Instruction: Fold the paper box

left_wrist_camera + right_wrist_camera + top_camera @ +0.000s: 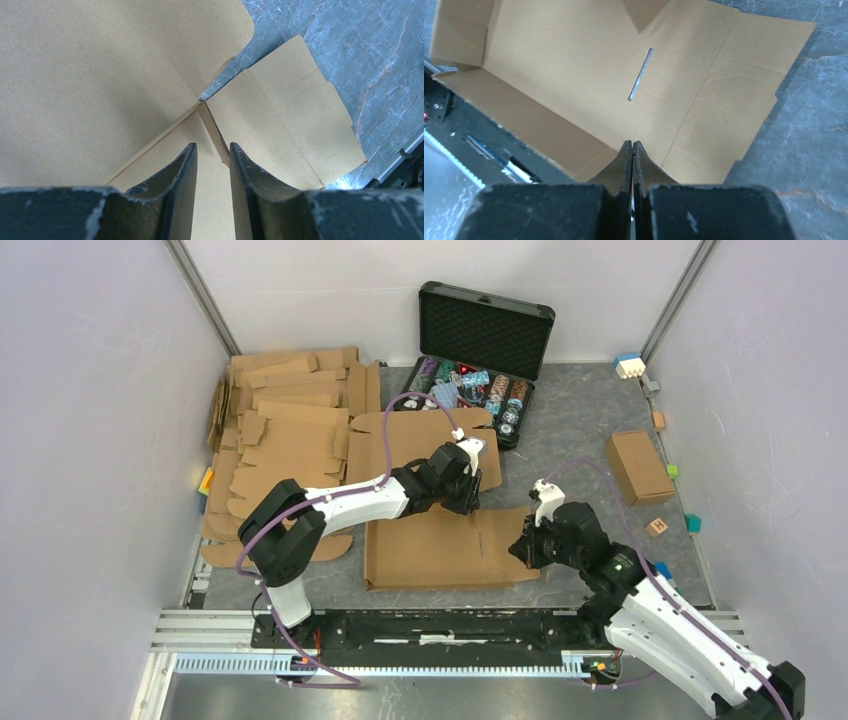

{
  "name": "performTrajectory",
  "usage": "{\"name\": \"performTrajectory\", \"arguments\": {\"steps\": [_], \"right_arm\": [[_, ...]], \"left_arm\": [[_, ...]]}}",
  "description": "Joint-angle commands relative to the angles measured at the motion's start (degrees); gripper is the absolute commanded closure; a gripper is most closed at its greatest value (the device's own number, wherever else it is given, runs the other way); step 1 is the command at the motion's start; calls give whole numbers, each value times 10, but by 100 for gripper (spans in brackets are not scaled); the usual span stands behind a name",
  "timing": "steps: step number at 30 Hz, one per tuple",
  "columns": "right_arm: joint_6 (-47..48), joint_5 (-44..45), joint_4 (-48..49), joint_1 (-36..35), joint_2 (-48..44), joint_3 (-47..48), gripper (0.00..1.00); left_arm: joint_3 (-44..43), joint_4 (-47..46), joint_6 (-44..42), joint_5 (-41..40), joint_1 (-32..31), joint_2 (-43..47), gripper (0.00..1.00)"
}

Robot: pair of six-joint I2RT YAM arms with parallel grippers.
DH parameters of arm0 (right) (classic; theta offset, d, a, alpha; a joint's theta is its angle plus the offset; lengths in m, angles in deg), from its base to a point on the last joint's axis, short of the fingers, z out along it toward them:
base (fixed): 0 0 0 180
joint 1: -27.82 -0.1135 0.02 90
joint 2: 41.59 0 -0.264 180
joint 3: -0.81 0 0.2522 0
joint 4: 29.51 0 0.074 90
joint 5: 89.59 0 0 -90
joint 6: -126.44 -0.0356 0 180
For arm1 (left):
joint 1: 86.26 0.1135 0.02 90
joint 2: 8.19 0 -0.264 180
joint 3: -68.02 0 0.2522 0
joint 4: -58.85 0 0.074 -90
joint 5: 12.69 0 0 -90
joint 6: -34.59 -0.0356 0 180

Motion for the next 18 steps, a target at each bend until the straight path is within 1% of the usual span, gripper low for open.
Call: {"name": "performTrajectory", "arguments": {"steps": [1,2,3,5,6,9,13,18], "right_arm": [[-24,-11,-135,-4,-29,61,100],[-24,-24,-146,-4,-27,63,100],[-24,-57,-152,-4,-22,60,100],[-18,-130,-141,-4,-17,43,100],[-18,-146,-140,-4,-17,36,100],[-11,-139,-154,-7,-22,24,100],[-6,-168,-161,-18,-23,11,100],[0,-172,-182,-41,-26,11,100]], "left_arm": [[-12,10,-19,0,-2,-2,64],[-12,9,-19,-1,-3,-1,64],[-12,10,-19,-2,-3,-2,64],[-12,10,-19,-5,-3,-2,64],[-12,10,-20,-5,-3,-2,64],[-12,10,-19,-5,-3,-2,64],[-12,10,-20,-6,-3,-1,64],[-12,10,-20,-6,-3,-1,64]]}}
